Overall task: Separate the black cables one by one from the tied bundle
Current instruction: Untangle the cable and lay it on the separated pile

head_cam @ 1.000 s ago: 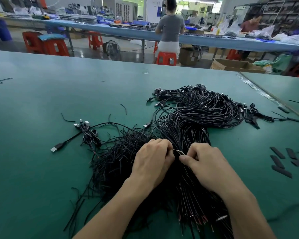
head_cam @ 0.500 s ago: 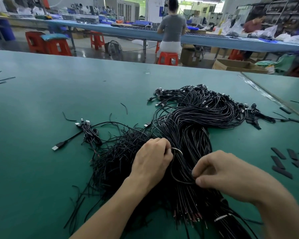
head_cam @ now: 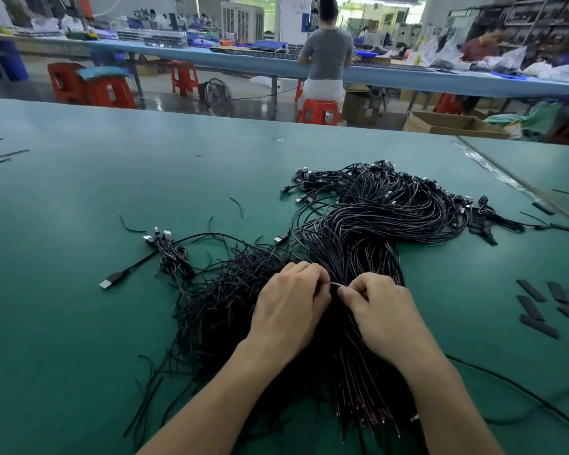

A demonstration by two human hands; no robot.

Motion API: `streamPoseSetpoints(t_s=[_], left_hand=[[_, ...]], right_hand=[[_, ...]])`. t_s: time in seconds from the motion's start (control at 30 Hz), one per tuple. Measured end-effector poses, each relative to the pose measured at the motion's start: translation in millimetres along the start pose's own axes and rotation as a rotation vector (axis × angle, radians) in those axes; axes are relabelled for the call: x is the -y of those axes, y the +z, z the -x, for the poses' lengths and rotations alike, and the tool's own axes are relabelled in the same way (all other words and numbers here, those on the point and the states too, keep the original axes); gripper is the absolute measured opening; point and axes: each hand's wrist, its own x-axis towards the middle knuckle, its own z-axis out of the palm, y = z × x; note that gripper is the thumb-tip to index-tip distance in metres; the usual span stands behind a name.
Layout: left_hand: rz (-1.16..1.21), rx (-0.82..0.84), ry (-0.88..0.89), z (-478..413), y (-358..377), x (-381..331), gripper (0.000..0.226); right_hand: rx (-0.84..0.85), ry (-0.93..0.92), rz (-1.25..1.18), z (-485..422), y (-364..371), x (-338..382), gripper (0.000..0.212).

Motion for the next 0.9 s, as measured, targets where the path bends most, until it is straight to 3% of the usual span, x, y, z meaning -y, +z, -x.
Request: streamPoseSetpoints(t_s=[0.1, 0.23, 0.3, 0.37, 0.5, 0.67, 0.9], left_hand=[[0.01, 0.005, -0.031, -1.0, 1.6, 0.9, 0.011], [0.056, 0.022, -0.039, -1.6, 1.5, 4.7, 0.008], [0.059, 0.032, -0.037, -2.1, 1.5, 5.7, 0.008], [0.049, 0.03, -0.035, -2.6, 2.4, 5.8, 0.01], [0.063, 0.012, -0.036, -1.5, 3.9, 4.4, 0.011], [0.042, 0.009, 0.001, -1.2, 3.0, 4.6, 0.01], [0.04, 0.0, 0.024, 0.8, 3.1, 5.2, 0.009]], right_hand=[[0.122, -0.058, -0.103, 3.4, -13.8, 4.0, 0.022], [0.647, -0.345, -0.427, 26.8, -62.5, 19.2, 0.02], [0.826, -0.392, -0.413, 40.6, -85.5, 25.2, 0.014], [0.775, -0.339, -0.188, 45.1, -95.1, 23.8, 0.017], [0.42, -0.126, 0.224, 35.6, -81.0, 16.0, 0.008], [0.091, 0.028, 0.188, 21.3, -27.9, 20.9, 0.026], [-0.031, -0.022, 0.213, 12.1, 3.2, 11.9, 0.02]])
